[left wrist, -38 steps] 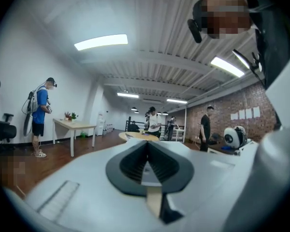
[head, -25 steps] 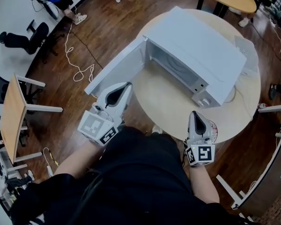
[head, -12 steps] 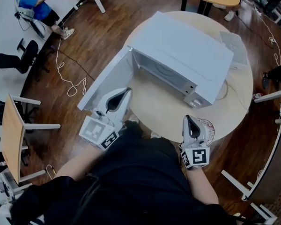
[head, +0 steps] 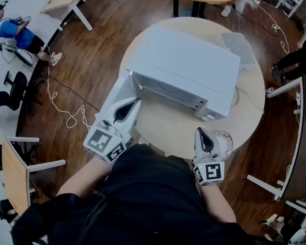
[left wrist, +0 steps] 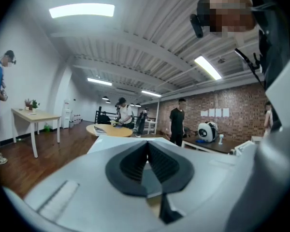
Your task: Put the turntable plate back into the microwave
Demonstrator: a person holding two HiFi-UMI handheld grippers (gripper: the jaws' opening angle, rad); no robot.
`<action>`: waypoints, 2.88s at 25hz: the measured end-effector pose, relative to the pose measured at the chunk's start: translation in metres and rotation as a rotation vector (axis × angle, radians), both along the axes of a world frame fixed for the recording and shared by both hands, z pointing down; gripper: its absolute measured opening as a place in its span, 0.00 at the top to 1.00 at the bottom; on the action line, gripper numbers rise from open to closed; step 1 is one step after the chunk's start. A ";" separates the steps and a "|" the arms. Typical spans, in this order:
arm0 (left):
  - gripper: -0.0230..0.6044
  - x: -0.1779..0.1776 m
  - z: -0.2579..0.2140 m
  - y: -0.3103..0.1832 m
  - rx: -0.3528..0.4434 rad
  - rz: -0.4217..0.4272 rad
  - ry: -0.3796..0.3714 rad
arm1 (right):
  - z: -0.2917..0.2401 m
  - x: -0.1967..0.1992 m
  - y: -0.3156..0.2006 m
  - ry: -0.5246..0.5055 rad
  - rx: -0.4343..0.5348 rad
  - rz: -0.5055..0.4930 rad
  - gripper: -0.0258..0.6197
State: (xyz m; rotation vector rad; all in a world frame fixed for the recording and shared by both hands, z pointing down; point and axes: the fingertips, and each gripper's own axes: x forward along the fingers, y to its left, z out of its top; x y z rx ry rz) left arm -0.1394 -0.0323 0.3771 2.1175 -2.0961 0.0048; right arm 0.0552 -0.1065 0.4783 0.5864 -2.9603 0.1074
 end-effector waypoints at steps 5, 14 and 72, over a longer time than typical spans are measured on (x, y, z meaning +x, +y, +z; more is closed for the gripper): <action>0.96 -0.011 0.006 -0.012 -0.005 0.094 0.009 | -0.001 -0.016 0.006 0.017 0.009 0.054 0.96; 0.96 -0.034 0.020 -0.034 -0.006 0.243 0.080 | -0.015 -0.043 0.016 0.062 0.041 0.142 0.96; 0.96 0.031 0.015 -0.075 -0.094 0.397 0.001 | 0.237 0.261 -0.036 0.268 -0.617 1.041 0.55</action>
